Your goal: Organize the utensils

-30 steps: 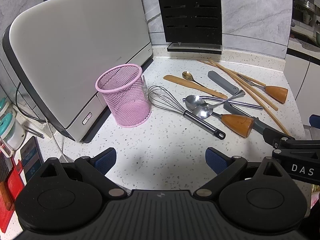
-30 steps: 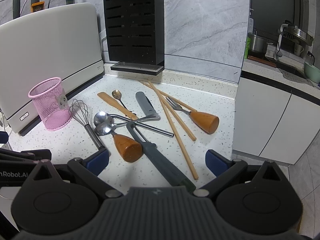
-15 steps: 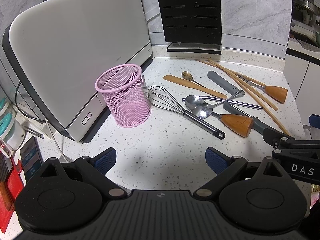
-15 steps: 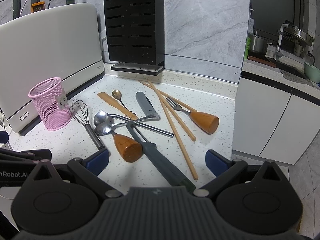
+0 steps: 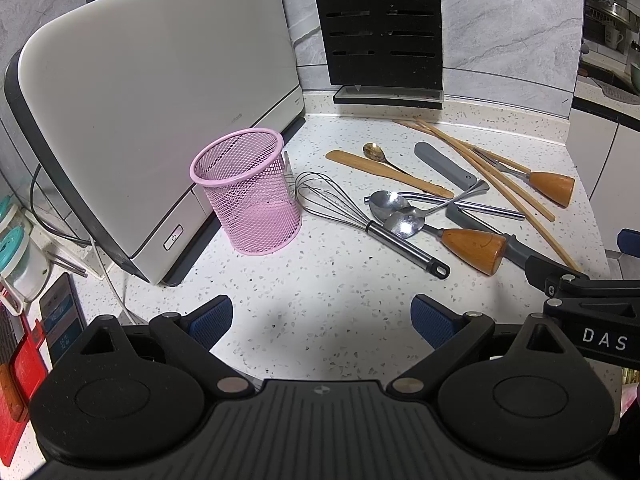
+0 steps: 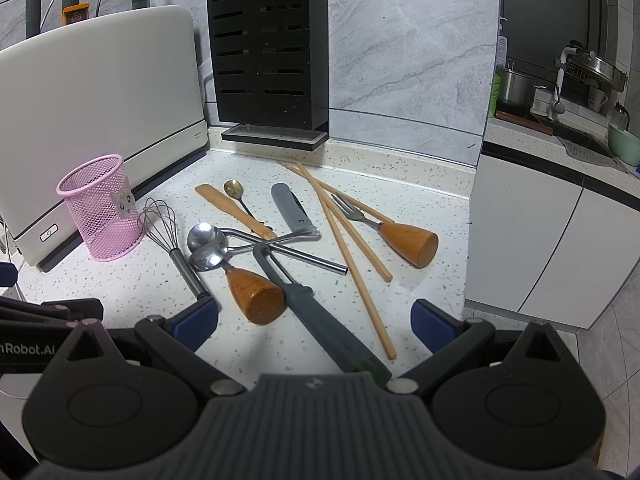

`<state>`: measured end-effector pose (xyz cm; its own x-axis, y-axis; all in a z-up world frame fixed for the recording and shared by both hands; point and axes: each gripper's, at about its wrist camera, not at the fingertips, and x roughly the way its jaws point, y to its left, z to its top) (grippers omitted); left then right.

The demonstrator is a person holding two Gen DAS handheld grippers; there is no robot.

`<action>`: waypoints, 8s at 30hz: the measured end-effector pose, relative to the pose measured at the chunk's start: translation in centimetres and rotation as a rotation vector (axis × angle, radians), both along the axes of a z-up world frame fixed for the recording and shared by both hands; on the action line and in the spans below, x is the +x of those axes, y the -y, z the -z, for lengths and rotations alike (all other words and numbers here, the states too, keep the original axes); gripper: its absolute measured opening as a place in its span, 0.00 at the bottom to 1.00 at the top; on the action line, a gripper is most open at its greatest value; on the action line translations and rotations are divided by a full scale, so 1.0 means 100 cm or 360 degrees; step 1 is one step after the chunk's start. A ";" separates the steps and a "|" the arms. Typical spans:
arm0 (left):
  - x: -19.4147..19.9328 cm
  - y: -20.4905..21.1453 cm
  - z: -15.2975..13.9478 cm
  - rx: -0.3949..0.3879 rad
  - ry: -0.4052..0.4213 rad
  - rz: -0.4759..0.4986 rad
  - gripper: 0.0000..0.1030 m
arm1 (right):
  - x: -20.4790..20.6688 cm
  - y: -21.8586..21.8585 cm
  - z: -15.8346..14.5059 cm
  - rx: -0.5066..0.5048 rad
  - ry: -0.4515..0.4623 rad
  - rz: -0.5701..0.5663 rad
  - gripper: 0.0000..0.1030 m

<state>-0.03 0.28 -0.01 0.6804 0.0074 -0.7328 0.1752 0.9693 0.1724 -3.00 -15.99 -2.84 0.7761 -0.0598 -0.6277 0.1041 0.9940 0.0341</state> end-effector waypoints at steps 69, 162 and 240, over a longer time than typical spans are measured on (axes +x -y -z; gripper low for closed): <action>0.075 -0.096 -0.070 -0.0551 -0.0072 -0.0274 0.63 | -0.012 0.035 -0.046 0.0050 0.0320 -0.0205 0.97; 0.141 -0.111 -0.015 -0.0428 -0.0497 -0.0123 0.09 | 0.190 -0.109 0.030 -0.0258 -0.0182 -0.1072 0.42; 0.141 -0.083 -0.017 -0.0437 -0.0510 -0.0088 0.07 | 0.102 -0.029 -0.104 0.0546 0.0577 -0.0998 0.36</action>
